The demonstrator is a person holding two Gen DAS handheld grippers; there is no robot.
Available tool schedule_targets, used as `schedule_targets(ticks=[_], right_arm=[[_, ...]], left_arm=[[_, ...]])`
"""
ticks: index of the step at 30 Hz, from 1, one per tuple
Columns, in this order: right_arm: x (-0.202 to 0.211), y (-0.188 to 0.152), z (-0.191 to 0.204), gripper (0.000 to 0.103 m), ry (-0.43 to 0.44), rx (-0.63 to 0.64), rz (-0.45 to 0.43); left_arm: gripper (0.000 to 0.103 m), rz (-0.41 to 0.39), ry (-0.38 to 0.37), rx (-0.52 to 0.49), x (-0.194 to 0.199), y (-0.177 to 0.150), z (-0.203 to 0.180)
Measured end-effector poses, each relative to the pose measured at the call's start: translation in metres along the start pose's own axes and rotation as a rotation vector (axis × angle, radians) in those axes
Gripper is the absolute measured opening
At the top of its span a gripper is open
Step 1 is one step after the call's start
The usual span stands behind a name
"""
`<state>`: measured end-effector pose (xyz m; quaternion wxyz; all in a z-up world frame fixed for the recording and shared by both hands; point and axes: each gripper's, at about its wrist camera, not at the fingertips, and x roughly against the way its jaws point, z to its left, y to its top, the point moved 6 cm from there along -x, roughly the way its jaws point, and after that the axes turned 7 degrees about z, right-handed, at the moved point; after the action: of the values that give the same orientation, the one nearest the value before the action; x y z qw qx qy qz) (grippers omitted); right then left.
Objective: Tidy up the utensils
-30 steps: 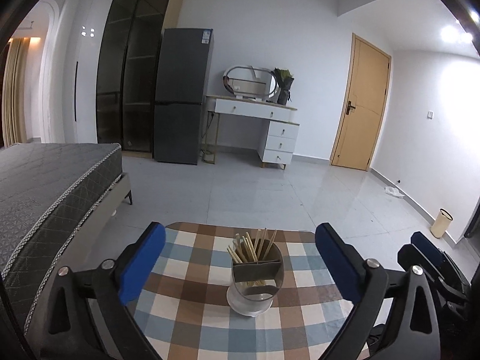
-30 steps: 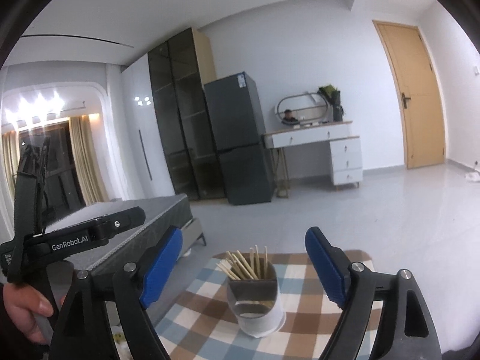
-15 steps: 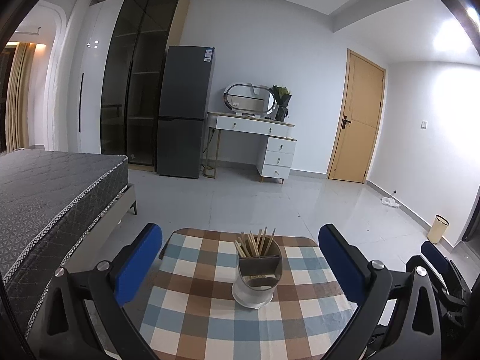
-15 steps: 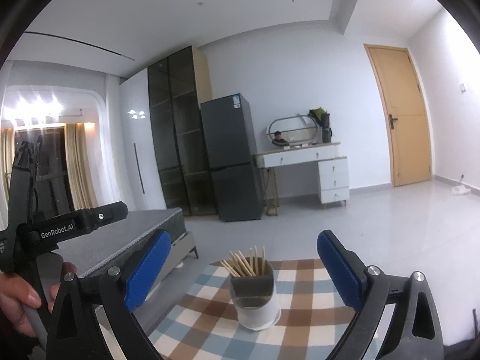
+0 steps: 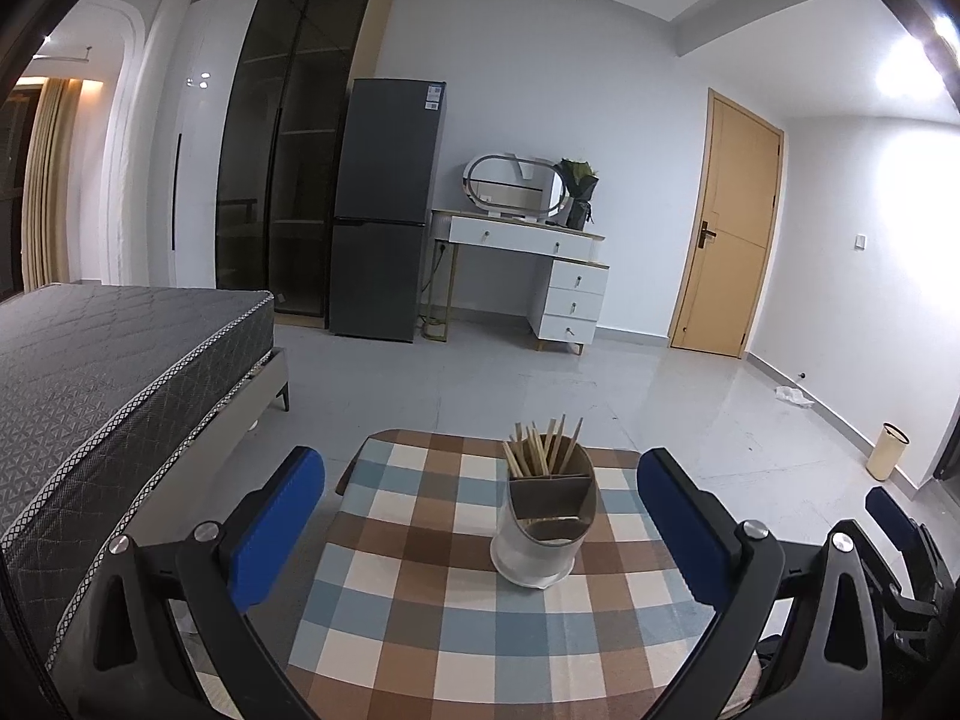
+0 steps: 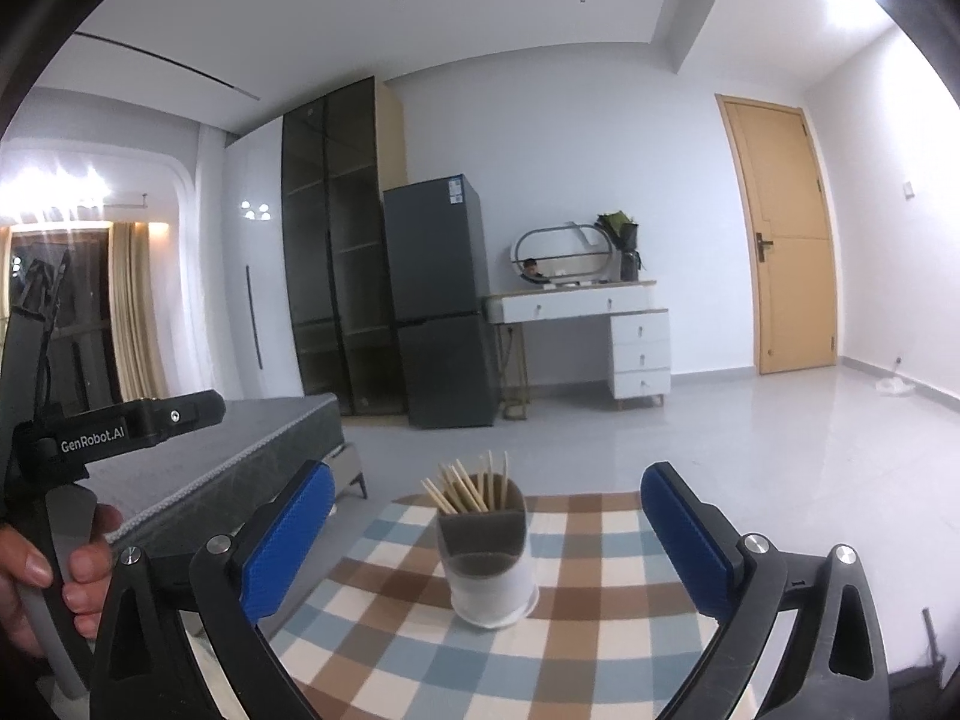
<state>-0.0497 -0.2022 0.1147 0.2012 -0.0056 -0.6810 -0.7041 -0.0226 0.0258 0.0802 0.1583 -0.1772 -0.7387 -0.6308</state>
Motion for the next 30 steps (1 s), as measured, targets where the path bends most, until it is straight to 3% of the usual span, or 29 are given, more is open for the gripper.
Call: schedule_targets(ticks=[30], right_arm=[[-0.053, -0.059, -0.014, 0.103, -0.021, -0.024, 0.116]], left_arm=[[0.102, 0.088, 0.053, -0.060, -0.056, -0.045, 0.002]])
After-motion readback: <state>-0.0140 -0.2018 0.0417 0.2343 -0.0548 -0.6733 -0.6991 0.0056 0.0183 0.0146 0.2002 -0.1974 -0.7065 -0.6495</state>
